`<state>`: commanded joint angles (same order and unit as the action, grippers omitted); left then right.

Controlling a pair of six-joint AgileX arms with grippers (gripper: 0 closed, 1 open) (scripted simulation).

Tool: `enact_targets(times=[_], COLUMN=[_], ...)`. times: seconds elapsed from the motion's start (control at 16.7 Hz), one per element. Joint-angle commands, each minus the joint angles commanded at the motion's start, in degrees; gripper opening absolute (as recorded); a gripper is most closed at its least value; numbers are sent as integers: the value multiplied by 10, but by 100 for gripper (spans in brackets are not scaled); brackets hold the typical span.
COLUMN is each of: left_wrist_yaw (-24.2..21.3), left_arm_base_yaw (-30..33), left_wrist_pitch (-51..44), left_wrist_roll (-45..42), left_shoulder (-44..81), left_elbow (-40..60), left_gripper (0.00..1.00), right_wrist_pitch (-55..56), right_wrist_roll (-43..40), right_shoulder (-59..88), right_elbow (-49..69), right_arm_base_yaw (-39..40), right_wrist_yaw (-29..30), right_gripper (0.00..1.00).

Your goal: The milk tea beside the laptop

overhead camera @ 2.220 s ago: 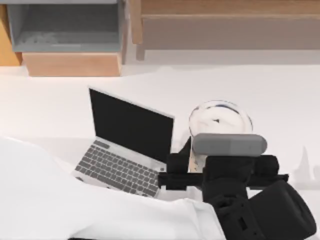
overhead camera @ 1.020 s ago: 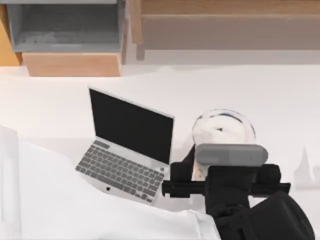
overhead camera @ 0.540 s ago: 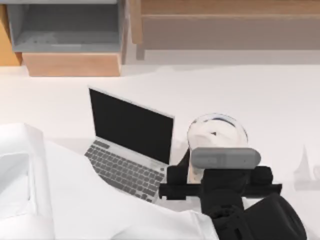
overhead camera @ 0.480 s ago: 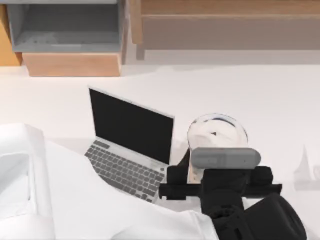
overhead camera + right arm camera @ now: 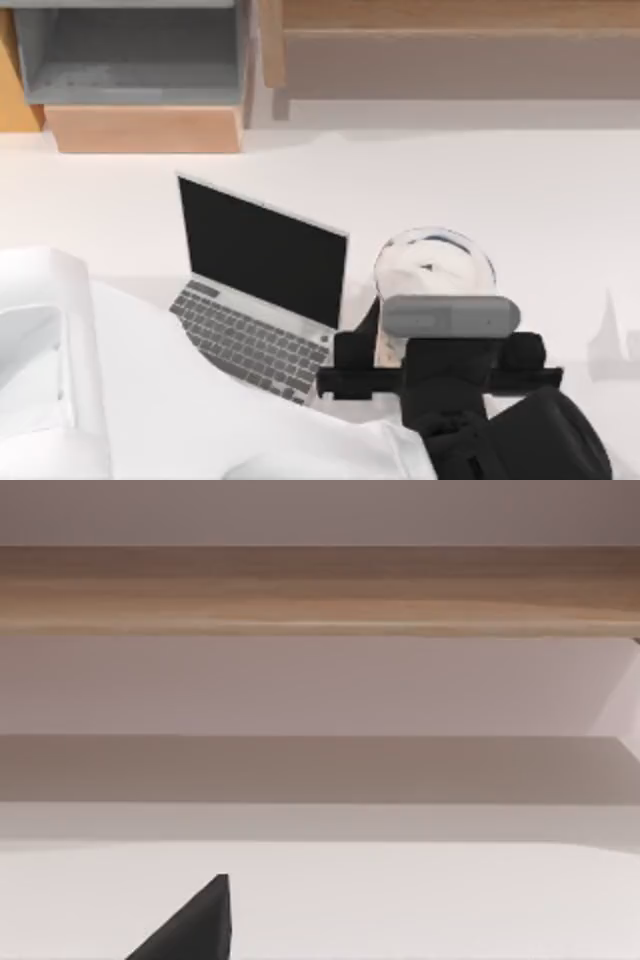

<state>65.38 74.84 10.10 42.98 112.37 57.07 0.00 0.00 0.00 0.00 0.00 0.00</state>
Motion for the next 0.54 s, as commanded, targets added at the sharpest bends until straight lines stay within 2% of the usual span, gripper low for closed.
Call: enact_targets(times=[0.18, 0.54], left_wrist_yaw=[0, 0], left_arm_base_yaw=[0, 0], left_wrist_pitch=[0, 0], left_wrist_roll=[0, 0], left_shoulder=[0, 0], left_elbow=[0, 0], left_gripper=[98, 100], right_wrist_pitch=[0, 0], right_wrist_roll=[0, 0], right_shoulder=[0, 0], right_elbow=[0, 0], right_arm_base_yaw=[0, 0], right_wrist_yaw=[0, 0], right_gripper=[100, 100])
